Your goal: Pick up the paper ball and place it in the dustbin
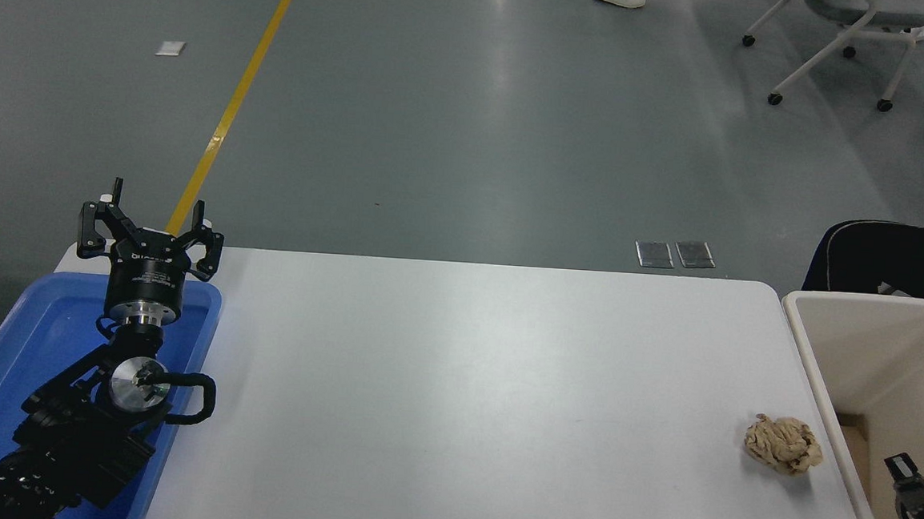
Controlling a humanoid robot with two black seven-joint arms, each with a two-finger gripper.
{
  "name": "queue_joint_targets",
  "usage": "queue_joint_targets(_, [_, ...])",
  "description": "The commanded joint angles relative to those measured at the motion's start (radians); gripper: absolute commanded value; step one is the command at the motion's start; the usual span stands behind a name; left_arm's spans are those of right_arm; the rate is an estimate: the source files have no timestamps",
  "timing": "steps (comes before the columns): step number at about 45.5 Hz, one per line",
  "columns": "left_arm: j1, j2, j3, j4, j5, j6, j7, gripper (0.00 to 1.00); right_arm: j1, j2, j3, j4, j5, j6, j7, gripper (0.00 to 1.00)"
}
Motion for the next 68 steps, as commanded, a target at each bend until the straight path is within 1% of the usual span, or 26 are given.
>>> queue_joint_targets(1, [0.0,0.0,0.0,0.0,0.001,0.0,0.001,0.99,-0.008,0.002,-0.003,-0.006,0.0,-0.007,0.001,0.0])
queue_joint_targets(23, [0.0,0.002,0.0,0.0,0.001,0.0,0.001,0.99,0.001,0.008,-0.003,-0.003,-0.001,0.007,0.001,0.0])
queue_joint_targets(24, [-0.001,0.002,0.0,0.0,0.001,0.0,0.001,0.99,0.002,0.008,-0.003,-0.003,-0.001,0.007,0.001,0.05])
queue_joint_targets(25, [-0.002,0.002,0.0,0.0,0.001,0.0,0.001,0.99,0.005,0.007,-0.003,-0.004,-0.001,0.002,-0.001,0.22])
queue_joint_targets(26, [-0.002,0.002,0.0,0.0,0.001,0.0,0.001,0.99,0.009,0.005,-0.003,-0.004,-0.001,-0.001,-0.001,0.36])
queue_joint_targets(27, [0.0,0.002,0.0,0.0,0.001,0.0,0.001,0.99,0.013,0.004,-0.003,-0.004,-0.001,-0.001,-0.001,0.46])
queue_joint_targets(28, [-0.001,0.002,0.0,0.0,0.001,0.0,0.0,0.99,0.018,0.004,-0.003,-0.004,-0.001,-0.001,-0.001,0.5])
queue_joint_targets(30, [0.0,0.002,0.0,0.0,0.001,0.0,0.001,0.99,0.021,0.004,-0.003,-0.004,-0.001,-0.001,-0.001,0.52])
queue_joint_targets(32, [-0.001,0.002,0.0,0.0,0.001,0.0,0.001,0.99,0.022,0.002,-0.003,-0.004,-0.001,-0.002,-0.001,0.57])
queue_joint_targets(36, [0.0,0.002,0.0,0.0,0.001,0.0,0.001,0.99,0.022,0.002,-0.003,-0.004,-0.001,-0.001,-0.001,0.71])
queue_joint_targets(41, [0.0,0.002,0.0,0.0,0.001,-0.001,0.0,0.99,0.028,0.004,-0.003,-0.003,0.0,0.002,0.001,0.92])
queue_joint_targets(43, [0.0,0.002,0.0,0.0,0.001,0.0,0.0,0.99,0.044,0.002,-0.001,-0.001,0.0,0.007,0.001,0.96])
queue_joint_targets(47, [0.0,0.002,0.0,0.0,0.001,0.0,0.0,0.99,0.067,-0.011,-0.003,0.01,0.002,0.011,0.002,0.98])
queue_joint_targets(52, [0.0,0.001,0.0,0.0,0.001,-0.001,0.001,0.99,0.11,-0.062,-0.003,0.048,-0.001,0.013,0.002,0.98])
queue_joint_targets(55, [0.0,0.002,0.0,0.0,0.001,-0.001,0.001,0.99,0.157,-0.105,-0.006,0.118,-0.003,0.013,0.002,0.98])
queue_joint_targets(58, [-0.001,0.0,0.0,0.0,0.001,-0.001,0.0,0.99,0.225,-0.191,-0.018,0.245,-0.021,0.014,0.002,0.98])
queue_joint_targets(63, [-0.002,0.0,0.0,0.0,0.001,-0.001,0.0,0.99,0.369,-0.366,-0.084,0.575,-0.081,0.013,0.011,0.98])
queue_joint_targets(68, [-0.002,0.0,0.0,0.0,0.001,-0.001,0.0,0.99,0.534,-0.461,-0.153,0.841,-0.136,0.013,0.014,0.98])
